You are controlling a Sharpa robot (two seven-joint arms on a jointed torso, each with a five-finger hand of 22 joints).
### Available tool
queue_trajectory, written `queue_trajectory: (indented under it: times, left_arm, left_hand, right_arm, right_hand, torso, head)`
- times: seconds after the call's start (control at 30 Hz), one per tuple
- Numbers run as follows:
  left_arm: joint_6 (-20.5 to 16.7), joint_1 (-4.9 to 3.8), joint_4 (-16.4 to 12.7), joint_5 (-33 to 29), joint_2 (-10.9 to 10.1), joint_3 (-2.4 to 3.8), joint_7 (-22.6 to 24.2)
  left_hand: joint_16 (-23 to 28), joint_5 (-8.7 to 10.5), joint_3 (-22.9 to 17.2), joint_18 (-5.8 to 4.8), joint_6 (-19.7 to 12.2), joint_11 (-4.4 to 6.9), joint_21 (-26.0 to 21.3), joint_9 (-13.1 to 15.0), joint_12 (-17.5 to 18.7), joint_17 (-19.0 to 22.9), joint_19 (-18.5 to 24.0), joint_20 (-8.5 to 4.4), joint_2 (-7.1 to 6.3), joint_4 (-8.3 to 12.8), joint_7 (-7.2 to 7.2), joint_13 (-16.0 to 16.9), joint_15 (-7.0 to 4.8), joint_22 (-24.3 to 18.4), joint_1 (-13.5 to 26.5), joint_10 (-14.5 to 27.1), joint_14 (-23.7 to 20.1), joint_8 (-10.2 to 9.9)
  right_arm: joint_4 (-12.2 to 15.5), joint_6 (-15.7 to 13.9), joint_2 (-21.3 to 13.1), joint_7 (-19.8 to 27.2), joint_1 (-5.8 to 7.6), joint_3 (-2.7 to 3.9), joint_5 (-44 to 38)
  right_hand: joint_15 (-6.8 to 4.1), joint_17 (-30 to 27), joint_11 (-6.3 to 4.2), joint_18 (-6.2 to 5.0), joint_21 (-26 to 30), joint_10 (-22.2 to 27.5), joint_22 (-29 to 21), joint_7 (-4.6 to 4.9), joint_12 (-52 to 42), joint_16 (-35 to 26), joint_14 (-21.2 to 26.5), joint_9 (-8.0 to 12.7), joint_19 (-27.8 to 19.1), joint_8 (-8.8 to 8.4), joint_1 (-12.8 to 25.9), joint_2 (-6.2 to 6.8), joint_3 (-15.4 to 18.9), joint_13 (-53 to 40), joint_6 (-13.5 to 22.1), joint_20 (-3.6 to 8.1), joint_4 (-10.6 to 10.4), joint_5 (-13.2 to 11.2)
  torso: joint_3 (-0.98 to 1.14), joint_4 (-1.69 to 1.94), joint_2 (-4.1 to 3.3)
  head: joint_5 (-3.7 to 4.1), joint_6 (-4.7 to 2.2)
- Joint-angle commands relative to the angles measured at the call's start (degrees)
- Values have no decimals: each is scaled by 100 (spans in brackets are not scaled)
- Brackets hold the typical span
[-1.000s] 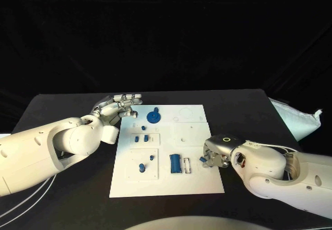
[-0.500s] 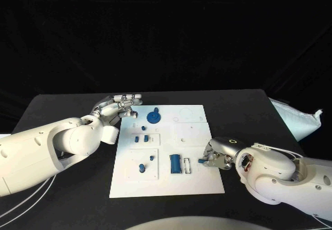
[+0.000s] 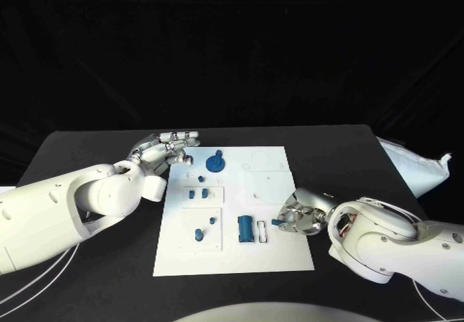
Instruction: Assemble the parts on the task board
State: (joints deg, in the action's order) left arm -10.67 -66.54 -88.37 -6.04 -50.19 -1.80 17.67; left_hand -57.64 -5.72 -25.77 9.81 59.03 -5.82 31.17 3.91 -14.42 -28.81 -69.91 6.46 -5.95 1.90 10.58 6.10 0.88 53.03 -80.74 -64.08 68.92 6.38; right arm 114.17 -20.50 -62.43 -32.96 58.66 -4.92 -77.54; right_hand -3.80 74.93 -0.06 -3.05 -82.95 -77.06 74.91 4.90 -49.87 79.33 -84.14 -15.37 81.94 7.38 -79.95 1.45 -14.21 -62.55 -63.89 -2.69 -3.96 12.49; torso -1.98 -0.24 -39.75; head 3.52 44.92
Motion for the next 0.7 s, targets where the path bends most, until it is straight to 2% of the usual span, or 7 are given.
queue_trajectory:
  times: [0.03,0.23,0.33,0.43,0.53,0.63,0.7]
  left_arm:
    - [106,-1,-19,26,10,3,19]
    - [105,-2,-26,27,13,3,17]
    - [104,-2,-29,27,13,3,15]
    - [103,-2,-33,27,12,3,13]
    - [102,-2,-35,27,11,3,12]
    - [102,-2,-35,27,11,3,11]
    - [103,-2,-36,27,10,3,8]
  left_hand:
    - [-25,-18,4,61,-31,-9,-2,0,-36,8,36,-2,31,36,-11,7,-1,8,-35,50,-30,34]
    - [-25,-18,4,61,-31,-9,-2,0,-36,8,36,-2,31,36,-11,7,-1,8,-35,50,-30,34]
    - [-25,-18,4,61,-31,-9,-2,0,-36,8,36,-2,31,36,-11,7,-1,8,-35,50,-30,34]
    - [-25,-18,4,61,-31,-9,-2,0,-36,8,36,-2,31,36,-11,7,-1,8,-35,50,-30,34]
    - [-25,-18,4,61,-31,-9,-2,0,-36,8,36,-2,31,36,-11,7,-1,8,-35,50,-30,34]
    - [-25,-18,4,61,-31,-9,-2,0,-36,8,36,-2,31,36,-11,7,-1,8,-35,50,-30,34]
    - [-25,-18,4,61,-31,-9,-2,0,-36,8,36,-2,31,36,-11,7,-1,8,-35,50,-30,34]
  right_arm:
    - [-19,-102,63,37,-1,0,409]
    - [-83,37,263,-81,-7,-2,560]
    - [-107,61,340,-114,-15,-3,590]
    - [-123,93,389,-134,-20,-3,604]
    - [-137,139,416,-145,-22,-3,602]
    - [-154,210,443,-155,-24,-3,577]
    - [-169,265,464,-165,-25,-3,567]
  right_hand:
    - [6,32,6,25,-26,-53,445,-25,-52,-3,-314,-94,56,5,128,26,-37,-13,-51,-7,-36,31]
    - [-2,81,-6,35,-51,-124,487,-42,-163,33,-327,-110,87,11,511,182,31,-88,-95,1,-231,268]
    - [-8,112,-13,43,-71,-161,519,-51,-235,57,-335,-118,111,20,656,246,108,-138,-126,6,-318,384]
    - [-15,151,-22,52,-97,-200,558,-64,-307,87,-343,-125,139,22,883,276,237,-192,-153,15,-489,798]
    - [-19,176,-26,58,-112,-219,582,-68,-341,106,-348,-130,156,24,979,279,314,-218,-170,20,-571,941]
    - [-26,186,-31,62,-122,-231,597,-76,-356,114,-349,-135,166,22,1087,262,413,-234,-186,26,-679,1196]
    - [-28,194,-33,63,-125,-235,602,-77,-363,120,-350,-137,169,22,1098,259,438,-240,-190,28,-695,1232]
  torso:
    - [-1,-4,3]
    - [-4,-3,2]
    - [1,-4,-3]
    - [5,-1,-4]
    - [2,-4,2]
    - [2,-6,5]
    - [6,-8,3]
  head:
    - [-8,4]
    - [1,1]
    - [-13,2]
    - [-21,7]
    - [-22,14]
    - [-29,19]
    - [-29,22]
